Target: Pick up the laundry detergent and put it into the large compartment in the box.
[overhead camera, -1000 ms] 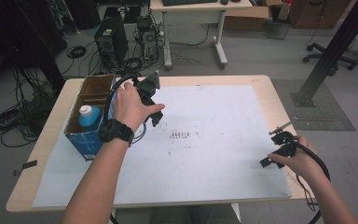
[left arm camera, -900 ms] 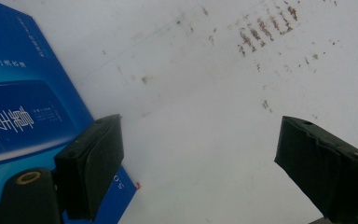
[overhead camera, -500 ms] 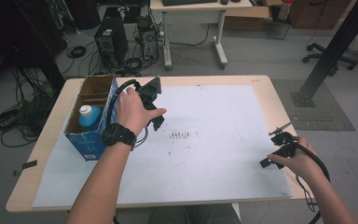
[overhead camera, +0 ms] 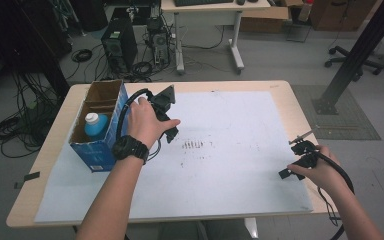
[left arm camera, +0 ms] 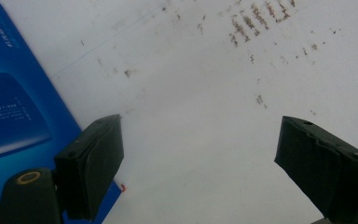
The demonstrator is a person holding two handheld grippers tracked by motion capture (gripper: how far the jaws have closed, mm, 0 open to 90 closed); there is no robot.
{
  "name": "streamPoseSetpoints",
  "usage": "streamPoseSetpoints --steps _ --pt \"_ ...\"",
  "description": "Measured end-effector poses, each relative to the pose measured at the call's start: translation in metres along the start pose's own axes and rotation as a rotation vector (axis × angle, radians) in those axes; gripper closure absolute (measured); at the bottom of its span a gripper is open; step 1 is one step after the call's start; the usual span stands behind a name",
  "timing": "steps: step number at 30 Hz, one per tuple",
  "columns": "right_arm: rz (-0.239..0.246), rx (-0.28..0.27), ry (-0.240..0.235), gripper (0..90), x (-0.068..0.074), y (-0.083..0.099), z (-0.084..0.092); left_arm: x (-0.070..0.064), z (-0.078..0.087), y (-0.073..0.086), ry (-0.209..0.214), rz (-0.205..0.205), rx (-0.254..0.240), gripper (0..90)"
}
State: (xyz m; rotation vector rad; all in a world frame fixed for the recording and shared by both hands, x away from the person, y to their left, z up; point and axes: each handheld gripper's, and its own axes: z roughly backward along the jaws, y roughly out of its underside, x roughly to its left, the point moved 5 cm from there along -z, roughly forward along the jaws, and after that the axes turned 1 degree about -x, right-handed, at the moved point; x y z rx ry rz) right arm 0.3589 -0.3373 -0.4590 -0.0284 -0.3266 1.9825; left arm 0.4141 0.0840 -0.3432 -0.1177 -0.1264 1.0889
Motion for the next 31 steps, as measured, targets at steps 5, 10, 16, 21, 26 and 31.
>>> streamPoseSetpoints --steps 5,10,16,21,26,31 --pt "-0.001 0.002 -0.004 12.2 0.0010 0.0011 -0.0012 -0.0034 -0.0016 -0.0009 -0.002 -0.008 0.003 15.4" --pt "-0.005 -0.001 -0.004 12.2 -0.0007 0.0027 -0.0001 -0.0058 -0.0018 -0.0022 -0.001 -0.012 0.002 15.4" --pt "-0.009 -0.003 -0.001 12.2 -0.0015 0.0040 0.0015 -0.0086 -0.0027 -0.0027 -0.001 -0.018 0.005 15.3" --pt "-0.007 -0.002 0.000 12.2 -0.0008 0.0042 0.0020 -0.0096 -0.0021 -0.0026 0.003 -0.023 0.006 15.4" --pt "-0.005 -0.003 0.000 12.2 0.0007 0.0039 0.0027 -0.0088 -0.0022 -0.0013 0.010 -0.016 0.003 15.3" --pt "-0.008 -0.006 0.002 12.0 0.0010 0.0029 0.0039 -0.0074 -0.0021 -0.0003 0.010 -0.015 0.003 15.3"
